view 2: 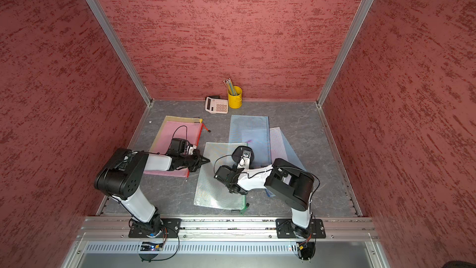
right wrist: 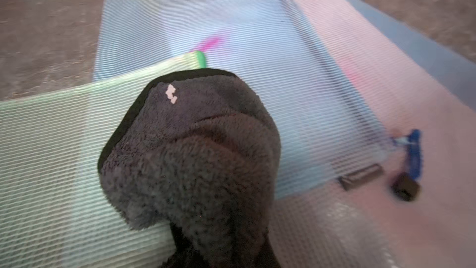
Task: Wipe the document bag
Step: Wipe the dirt from the document bag.
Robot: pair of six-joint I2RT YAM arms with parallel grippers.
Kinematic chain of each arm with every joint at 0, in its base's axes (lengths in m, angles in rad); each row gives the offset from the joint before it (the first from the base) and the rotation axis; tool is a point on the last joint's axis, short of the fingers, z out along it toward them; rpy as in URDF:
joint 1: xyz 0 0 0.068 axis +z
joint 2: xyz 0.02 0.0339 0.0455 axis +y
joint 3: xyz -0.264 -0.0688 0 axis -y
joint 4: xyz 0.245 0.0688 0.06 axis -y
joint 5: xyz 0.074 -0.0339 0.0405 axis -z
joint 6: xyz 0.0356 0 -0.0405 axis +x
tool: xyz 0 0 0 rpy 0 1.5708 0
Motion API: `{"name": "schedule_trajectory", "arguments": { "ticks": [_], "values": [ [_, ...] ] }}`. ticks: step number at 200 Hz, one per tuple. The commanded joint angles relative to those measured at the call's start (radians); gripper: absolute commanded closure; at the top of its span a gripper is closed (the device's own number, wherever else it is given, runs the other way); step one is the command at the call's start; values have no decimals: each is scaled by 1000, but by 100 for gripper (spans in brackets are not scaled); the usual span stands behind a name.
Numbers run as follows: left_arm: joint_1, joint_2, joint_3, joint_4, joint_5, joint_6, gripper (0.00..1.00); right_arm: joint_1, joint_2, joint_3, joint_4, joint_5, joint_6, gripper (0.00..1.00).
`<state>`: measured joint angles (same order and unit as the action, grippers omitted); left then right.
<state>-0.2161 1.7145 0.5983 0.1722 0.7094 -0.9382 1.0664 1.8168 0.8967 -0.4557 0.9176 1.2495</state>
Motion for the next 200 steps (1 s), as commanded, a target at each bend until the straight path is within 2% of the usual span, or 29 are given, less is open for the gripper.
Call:
{"name": "schedule_trajectory", "arguments": {
  "ticks": [1,17,33,46,61,76,94,105,122,144,167,200],
  "values": [
    [17,12,-20,-79,-46,14,100,4,-96,-32,-180,5,-58,100],
    [14,16,-18,-76,-40,19,100,11,-215,-36,114,-104,-336,100],
    [14,20,-21,-80,-31,28,100,11,-291,-44,433,-284,-518,100],
    [14,22,-26,-78,-31,30,100,11,-274,-23,612,-468,-631,100],
    [11,28,-29,-68,-31,24,100,16,-173,55,661,-608,-691,100],
    [9,34,-30,-51,-31,11,100,43,-65,101,690,-596,-718,100],
    [1,41,-27,-33,-32,-1,100,49,34,42,875,-558,-690,100],
    [0,45,-23,-34,-32,-4,100,49,97,34,920,-531,-670,100],
    [0,43,-23,-37,-34,-7,100,50,161,67,840,-475,-620,100],
    [1,41,-19,-49,-33,-4,100,50,137,73,632,-302,-507,100],
    [1,40,-18,-44,-32,-10,100,50,125,94,259,-180,-329,100],
    [6,34,-29,-27,-36,-23,100,85,55,53,-225,-146,-23,100]
  ]
}}
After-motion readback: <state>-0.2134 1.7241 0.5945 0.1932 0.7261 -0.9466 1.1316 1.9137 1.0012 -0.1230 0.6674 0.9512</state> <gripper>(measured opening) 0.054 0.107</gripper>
